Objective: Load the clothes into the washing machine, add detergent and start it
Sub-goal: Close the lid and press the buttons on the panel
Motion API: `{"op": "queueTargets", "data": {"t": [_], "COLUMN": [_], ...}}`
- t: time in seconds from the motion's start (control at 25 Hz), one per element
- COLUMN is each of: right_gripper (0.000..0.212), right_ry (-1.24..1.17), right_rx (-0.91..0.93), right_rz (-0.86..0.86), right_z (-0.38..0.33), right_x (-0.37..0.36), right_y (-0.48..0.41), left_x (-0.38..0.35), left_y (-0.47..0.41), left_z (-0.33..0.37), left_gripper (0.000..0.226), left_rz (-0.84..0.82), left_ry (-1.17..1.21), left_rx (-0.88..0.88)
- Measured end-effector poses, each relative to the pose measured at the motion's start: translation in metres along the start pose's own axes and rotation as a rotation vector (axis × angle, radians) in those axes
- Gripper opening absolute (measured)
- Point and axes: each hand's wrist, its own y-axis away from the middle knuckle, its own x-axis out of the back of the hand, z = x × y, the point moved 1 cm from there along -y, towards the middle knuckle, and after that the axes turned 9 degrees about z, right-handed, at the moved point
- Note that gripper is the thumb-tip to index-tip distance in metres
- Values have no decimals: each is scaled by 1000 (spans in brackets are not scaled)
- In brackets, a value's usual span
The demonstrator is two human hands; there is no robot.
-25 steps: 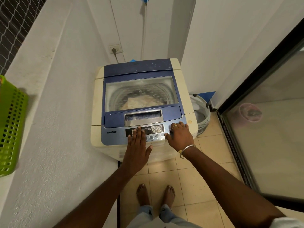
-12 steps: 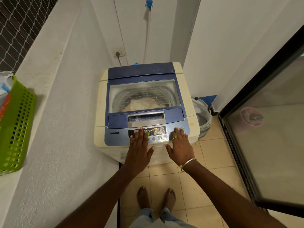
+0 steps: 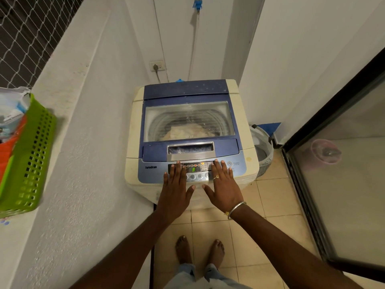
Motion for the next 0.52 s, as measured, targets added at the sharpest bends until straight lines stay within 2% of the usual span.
{"op": "queueTargets", "data": {"t": [0.52], "right_gripper": [77], "right_ry": [76], "right_rx": [109], "right_rz": [-155], "right_z": [-2], "right_x": [-29], "right_y": [55], "left_x": [-16], "left_y": [50], "left_z": [-2], "left_gripper": [77], "left_rz": [-108], "left_ry": [-7], "left_rx": [-11]}}
